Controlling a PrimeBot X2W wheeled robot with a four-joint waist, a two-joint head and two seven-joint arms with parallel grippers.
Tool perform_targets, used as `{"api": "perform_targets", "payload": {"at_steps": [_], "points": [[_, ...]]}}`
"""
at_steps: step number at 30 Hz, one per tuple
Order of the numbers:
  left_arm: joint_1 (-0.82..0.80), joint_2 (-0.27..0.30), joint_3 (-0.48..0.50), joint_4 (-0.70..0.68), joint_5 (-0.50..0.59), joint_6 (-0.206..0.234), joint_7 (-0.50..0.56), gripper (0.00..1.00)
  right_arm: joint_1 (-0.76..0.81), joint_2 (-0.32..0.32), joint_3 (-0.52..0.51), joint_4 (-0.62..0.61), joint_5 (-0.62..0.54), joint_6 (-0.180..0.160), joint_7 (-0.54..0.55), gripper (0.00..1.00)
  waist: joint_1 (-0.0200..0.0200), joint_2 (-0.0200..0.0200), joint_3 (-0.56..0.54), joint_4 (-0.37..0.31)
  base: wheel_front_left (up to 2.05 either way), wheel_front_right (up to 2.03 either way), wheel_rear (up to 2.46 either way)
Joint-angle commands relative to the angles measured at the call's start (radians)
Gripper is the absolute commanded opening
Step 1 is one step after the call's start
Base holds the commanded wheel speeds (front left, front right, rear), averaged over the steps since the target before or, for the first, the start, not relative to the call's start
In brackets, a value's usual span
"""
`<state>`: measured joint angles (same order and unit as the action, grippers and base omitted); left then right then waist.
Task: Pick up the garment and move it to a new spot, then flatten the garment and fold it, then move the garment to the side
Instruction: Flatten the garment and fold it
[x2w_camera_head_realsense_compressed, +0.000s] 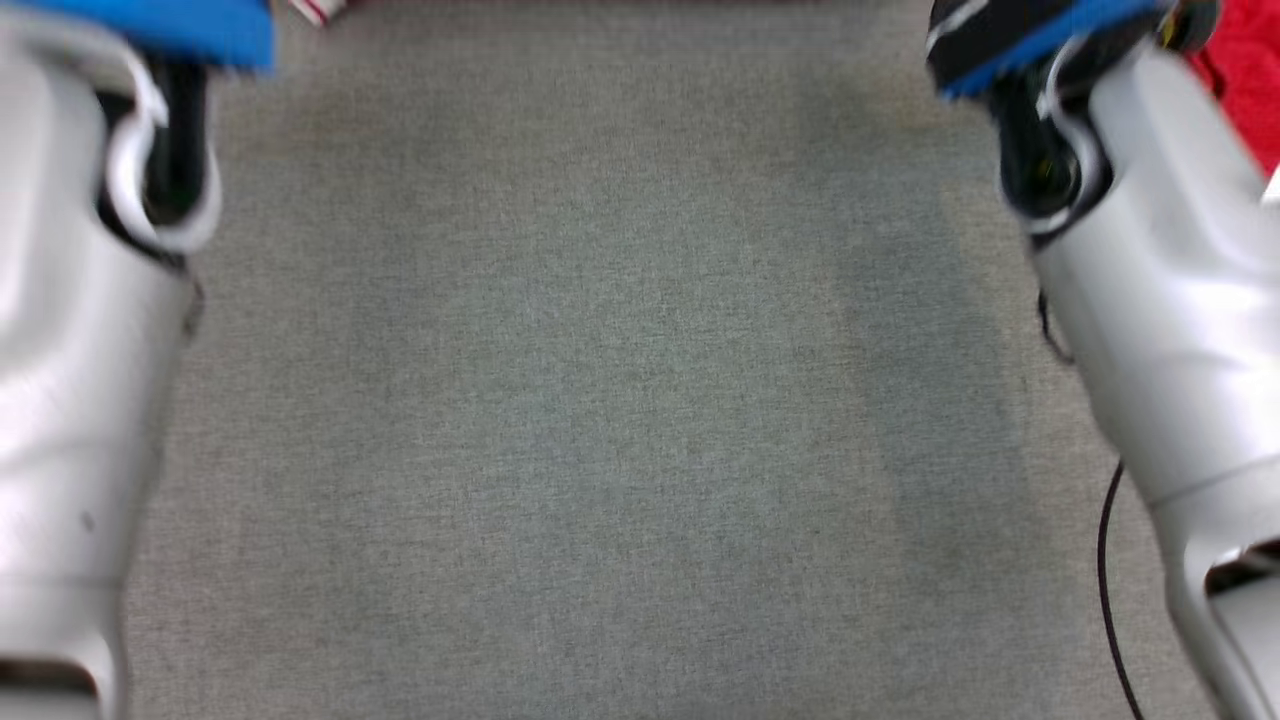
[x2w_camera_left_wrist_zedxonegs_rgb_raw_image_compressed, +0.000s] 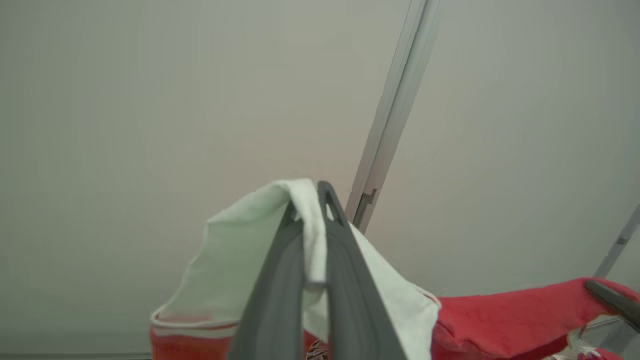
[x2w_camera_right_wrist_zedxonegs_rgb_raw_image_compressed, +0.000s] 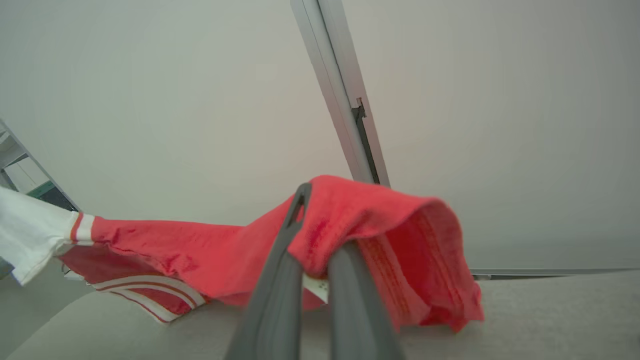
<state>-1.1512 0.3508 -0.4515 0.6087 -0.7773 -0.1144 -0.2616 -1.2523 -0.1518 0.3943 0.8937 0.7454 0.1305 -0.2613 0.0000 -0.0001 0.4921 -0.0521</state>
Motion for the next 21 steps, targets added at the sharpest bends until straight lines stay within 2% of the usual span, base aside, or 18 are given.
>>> {"api": "perform_targets", "payload": {"at_steps": [1, 7, 10, 18, 21], "points": [[0.121, -0.016, 0.055, -0.070, 0.010, 0.015, -0.004, 0.00, 0.087, -0.005, 0.010, -0.038, 0.027, 0.001, -0.005, 0.00, 0.0000, 0.0001, -0.029, -0.006, 0.00, 0.00, 0.00], [0.511, -0.088, 0.209, -0.265, 0.056, 0.058, -0.004, 0.00, 0.355, -0.035, 0.026, -0.160, 0.086, 0.001, -0.005, 0.00, 0.0000, 0.0001, -0.102, 0.004, 0.00, 0.00, 0.00], [0.685, -0.128, 0.234, -0.324, 0.088, 0.069, -0.005, 0.00, 0.490, -0.046, 0.042, -0.209, 0.101, 0.001, -0.005, 0.00, 0.0000, 0.0001, -0.137, 0.010, 0.00, 0.00, 0.00], [1.027, -0.198, 0.300, -0.415, 0.110, 0.052, -0.004, 0.00, 0.819, -0.079, 0.038, -0.309, 0.137, 0.001, -0.005, 0.00, 0.0000, 0.0001, -0.248, 0.027, 0.00, 0.00, 0.00], [1.097, -0.210, 0.302, -0.431, 0.115, 0.052, -0.005, 0.00, 0.883, -0.085, 0.031, -0.330, 0.146, 0.001, -0.005, 0.00, 0.0000, 0.0001, -0.273, 0.030, 0.00, 0.00, 0.00]]}}
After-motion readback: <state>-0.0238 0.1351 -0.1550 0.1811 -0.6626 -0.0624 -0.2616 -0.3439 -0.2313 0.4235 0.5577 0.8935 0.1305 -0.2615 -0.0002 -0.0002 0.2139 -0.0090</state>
